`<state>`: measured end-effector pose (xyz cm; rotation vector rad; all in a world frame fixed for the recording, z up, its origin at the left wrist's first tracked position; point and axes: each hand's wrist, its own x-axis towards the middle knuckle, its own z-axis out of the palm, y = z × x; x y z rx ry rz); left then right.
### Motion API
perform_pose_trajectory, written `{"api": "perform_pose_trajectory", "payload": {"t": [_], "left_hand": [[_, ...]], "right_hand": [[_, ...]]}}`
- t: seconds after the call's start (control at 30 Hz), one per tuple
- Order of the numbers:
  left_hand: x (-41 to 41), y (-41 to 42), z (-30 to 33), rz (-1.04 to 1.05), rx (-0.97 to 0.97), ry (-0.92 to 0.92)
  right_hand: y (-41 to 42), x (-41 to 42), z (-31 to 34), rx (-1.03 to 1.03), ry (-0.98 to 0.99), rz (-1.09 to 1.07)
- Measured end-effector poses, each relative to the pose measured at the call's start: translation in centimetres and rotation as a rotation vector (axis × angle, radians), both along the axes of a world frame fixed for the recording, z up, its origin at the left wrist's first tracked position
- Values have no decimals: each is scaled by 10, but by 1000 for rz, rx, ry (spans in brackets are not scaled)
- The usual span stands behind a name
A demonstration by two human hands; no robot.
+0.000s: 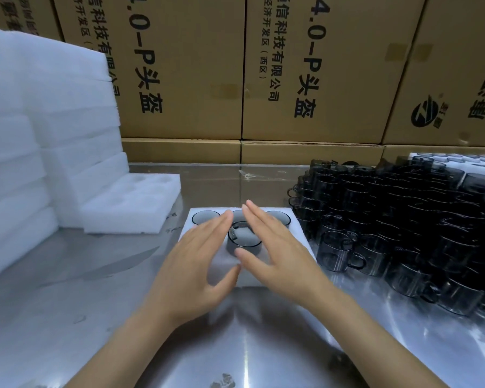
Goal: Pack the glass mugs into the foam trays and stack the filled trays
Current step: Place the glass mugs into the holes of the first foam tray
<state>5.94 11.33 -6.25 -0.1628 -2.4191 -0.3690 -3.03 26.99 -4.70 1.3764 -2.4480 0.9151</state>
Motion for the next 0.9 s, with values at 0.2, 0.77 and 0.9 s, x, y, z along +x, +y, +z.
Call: {"api": "perform_pose_trajectory", "payload": {"t": [0.2,0.77,0.9], "left_hand": [[4,-2,-2,30,-215,-79],[4,1,-4,113,-267,-105],[1,8,-3,81,-227,-29]], "right_hand": [[12,2,1,184,129,5],[12,0,1,-52,160,-103],[45,-29,9,-158,209,-600]]}}
